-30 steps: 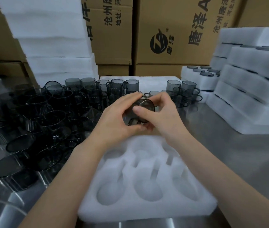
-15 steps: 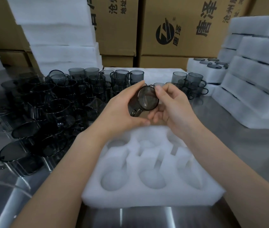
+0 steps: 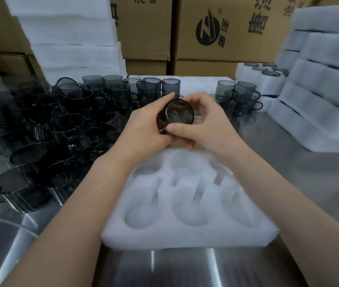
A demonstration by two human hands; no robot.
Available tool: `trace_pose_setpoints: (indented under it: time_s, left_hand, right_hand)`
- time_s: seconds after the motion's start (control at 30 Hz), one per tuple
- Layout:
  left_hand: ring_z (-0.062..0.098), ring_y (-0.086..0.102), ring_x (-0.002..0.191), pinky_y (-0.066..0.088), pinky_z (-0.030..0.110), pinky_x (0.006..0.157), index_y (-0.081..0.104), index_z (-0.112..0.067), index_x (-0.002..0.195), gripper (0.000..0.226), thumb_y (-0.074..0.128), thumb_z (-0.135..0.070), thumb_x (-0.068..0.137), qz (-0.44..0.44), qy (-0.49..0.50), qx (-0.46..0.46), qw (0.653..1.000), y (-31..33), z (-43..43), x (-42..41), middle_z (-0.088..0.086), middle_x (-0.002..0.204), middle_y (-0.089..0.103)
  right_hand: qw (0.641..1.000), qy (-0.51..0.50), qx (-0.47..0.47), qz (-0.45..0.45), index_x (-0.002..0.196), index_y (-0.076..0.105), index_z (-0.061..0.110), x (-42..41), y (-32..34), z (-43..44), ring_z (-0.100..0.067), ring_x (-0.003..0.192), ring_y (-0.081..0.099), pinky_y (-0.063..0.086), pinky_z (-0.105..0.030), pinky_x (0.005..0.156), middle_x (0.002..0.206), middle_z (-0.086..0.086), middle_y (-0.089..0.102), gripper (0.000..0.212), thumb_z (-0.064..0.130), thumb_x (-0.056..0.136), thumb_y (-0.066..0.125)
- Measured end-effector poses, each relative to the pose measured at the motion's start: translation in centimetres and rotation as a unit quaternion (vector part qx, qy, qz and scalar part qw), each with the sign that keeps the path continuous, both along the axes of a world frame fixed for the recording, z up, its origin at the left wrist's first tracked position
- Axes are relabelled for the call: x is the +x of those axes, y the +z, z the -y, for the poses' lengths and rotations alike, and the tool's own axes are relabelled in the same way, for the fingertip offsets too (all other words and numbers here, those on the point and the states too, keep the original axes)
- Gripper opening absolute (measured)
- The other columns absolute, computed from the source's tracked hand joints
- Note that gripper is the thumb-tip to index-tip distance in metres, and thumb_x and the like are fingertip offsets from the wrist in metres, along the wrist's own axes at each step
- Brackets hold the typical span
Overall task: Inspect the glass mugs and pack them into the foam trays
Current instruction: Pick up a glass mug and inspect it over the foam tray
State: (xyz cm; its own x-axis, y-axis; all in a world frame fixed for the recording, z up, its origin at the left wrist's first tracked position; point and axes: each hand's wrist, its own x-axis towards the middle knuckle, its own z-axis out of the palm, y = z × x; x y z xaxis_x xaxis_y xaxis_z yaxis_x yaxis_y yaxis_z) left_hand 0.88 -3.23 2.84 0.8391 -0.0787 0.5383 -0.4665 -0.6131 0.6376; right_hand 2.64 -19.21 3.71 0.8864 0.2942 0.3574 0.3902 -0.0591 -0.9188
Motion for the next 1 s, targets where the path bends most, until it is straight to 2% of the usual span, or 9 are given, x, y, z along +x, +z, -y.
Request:
trace_pose_setpoints:
  time_s: [0.17, 0.27, 0.4, 0.47, 0.57, 0.67, 0.77, 0.87, 1.0]
  left_hand:
    - [-0.004, 0.055, 0.116, 0.036, 0.005, 0.097, 0.052, -0.017, 0.139, 0.084, 0.09, -0.024, 0.065, 0.031, -0.037, 0.03, 0.998, 0.2, 0.4, -0.4, -0.013, 0.127, 0.062]
    - [-0.019, 0.055, 0.095, 0.038, 0.001, 0.083, 0.061, -0.024, 0.126, 0.07, 0.089, -0.033, 0.063, 0.039, -0.054, 0.017, 0.998, 0.3, 0.5, -0.7, -0.033, 0.098, 0.062]
    - [-0.014, 0.058, 0.093, 0.038, 0.002, 0.078, 0.056, -0.029, 0.12, 0.063, 0.085, -0.038, 0.064, 0.025, -0.05, -0.006, 0.998, 0.4, 0.6, -0.7, -0.026, 0.097, 0.064]
    - [-0.009, 0.06, 0.094, 0.039, 0.002, 0.078, 0.05, -0.031, 0.118, 0.062, 0.083, -0.037, 0.065, 0.026, -0.046, -0.032, 0.998, 0.4, 0.5, -0.8, -0.023, 0.101, 0.065]
    - [-0.001, 0.062, 0.093, 0.046, 0.01, 0.08, 0.04, -0.041, 0.108, 0.056, 0.078, -0.039, 0.067, 0.045, -0.043, -0.084, 0.995, 0.5, 0.4, -1.0, -0.025, 0.1, 0.061]
    - [0.009, 0.065, 0.098, 0.054, 0.036, 0.089, 0.037, -0.045, 0.104, 0.051, 0.075, -0.039, 0.072, 0.029, -0.065, -0.148, 0.986, 0.4, 0.1, -0.9, -0.025, 0.102, 0.061]
    - [0.007, 0.065, 0.1, 0.053, 0.027, 0.087, 0.035, -0.037, 0.108, 0.046, 0.067, -0.047, 0.077, 0.005, -0.087, -0.164, 0.983, 0.5, 0.1, -0.8, -0.03, 0.101, 0.063]
    - [0.008, 0.062, 0.106, 0.05, 0.031, 0.09, 0.042, -0.034, 0.11, 0.042, 0.063, -0.052, 0.079, -0.02, -0.106, -0.181, 0.978, 0.5, 0.0, -0.6, -0.024, 0.106, 0.063]
    - [0.015, 0.058, 0.117, 0.047, 0.047, 0.102, 0.054, -0.034, 0.117, 0.051, 0.073, -0.046, 0.071, -0.029, -0.087, -0.184, 0.979, 0.4, -0.2, -0.5, -0.009, 0.125, 0.061]
  right_hand:
    - [0.994, -0.089, -0.039, 0.041, 0.082, 0.046, 0.026, 0.1, -0.1, -0.3, 0.0, 0.048, 0.054, 0.037, -0.016, 0.036, 0.073, 0.02, 0.06, 0.044, 0.036, 0.069, 0.087]
    - [0.993, -0.102, -0.021, 0.058, 0.076, 0.046, 0.022, 0.1, 0.0, -0.4, -0.005, 0.038, 0.05, 0.033, -0.017, 0.031, 0.065, 0.023, 0.058, 0.033, 0.03, 0.083, 0.077]
    - [0.997, -0.065, 0.037, 0.037, 0.076, 0.051, 0.019, 0.2, 0.1, -0.2, -0.015, 0.033, 0.047, 0.031, -0.022, 0.031, 0.057, 0.009, 0.059, 0.024, 0.023, 0.099, 0.058]
    - [0.996, -0.045, 0.073, 0.001, 0.082, 0.061, 0.019, 0.3, 0.3, 0.0, -0.017, 0.036, 0.047, 0.033, -0.023, 0.034, 0.061, 0.0, 0.062, 0.022, 0.02, 0.102, 0.051]
    - [0.991, -0.039, 0.106, -0.07, 0.106, 0.069, 0.015, 0.6, 0.6, 0.5, -0.015, 0.05, 0.053, 0.043, -0.025, 0.045, 0.09, 0.0, 0.068, 0.025, 0.017, 0.104, 0.045]
    - [0.985, 0.03, 0.097, -0.14, 0.131, 0.06, 0.014, 1.0, 0.7, 0.9, -0.023, 0.086, 0.063, 0.055, -0.036, 0.074, 0.122, -0.012, 0.064, 0.034, 0.026, 0.105, 0.042]
    - [0.979, 0.125, 0.073, -0.145, 0.14, 0.053, 0.018, 0.7, 0.8, 1.0, -0.036, 0.114, 0.062, 0.047, -0.049, 0.101, 0.135, -0.014, 0.06, 0.041, 0.034, 0.106, 0.036]
    - [0.975, 0.163, 0.089, -0.122, 0.142, 0.049, 0.013, 0.5, 0.8, 1.1, -0.032, 0.101, 0.064, 0.047, -0.049, 0.098, 0.126, -0.014, 0.063, 0.043, 0.033, 0.106, 0.036]
    - [0.969, 0.16, 0.144, -0.118, 0.135, 0.051, 0.008, 0.3, 0.8, 1.2, -0.029, 0.088, 0.066, 0.056, -0.04, 0.078, 0.116, -0.015, 0.064, 0.049, 0.031, 0.092, 0.054]
